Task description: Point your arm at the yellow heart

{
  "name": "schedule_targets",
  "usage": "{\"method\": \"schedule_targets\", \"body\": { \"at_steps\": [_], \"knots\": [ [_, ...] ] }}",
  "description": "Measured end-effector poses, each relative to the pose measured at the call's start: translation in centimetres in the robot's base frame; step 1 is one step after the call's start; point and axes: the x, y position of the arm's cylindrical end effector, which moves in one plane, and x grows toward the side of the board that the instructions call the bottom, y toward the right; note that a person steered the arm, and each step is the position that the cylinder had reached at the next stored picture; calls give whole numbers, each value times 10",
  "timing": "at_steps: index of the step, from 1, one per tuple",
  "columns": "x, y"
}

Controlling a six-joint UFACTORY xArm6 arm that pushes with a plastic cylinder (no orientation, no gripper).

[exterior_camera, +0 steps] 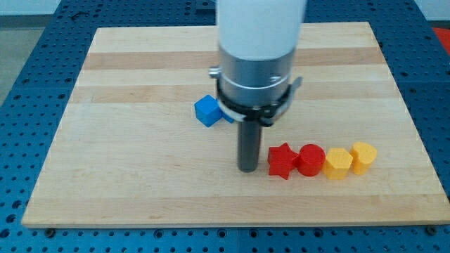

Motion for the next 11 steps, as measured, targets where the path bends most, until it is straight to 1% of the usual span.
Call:
{"method": "schedule_targets", "body": {
  "at_steps": [1,2,3,5,6,7,8,9,10,11],
  "knots": [
    [18,-13],
    [34,17],
    [45,82],
    [50,217],
    [38,278],
    [18,307],
    [-2,288],
    [-8,261],
    [-7,231],
    [-4,214]
  ]
}}
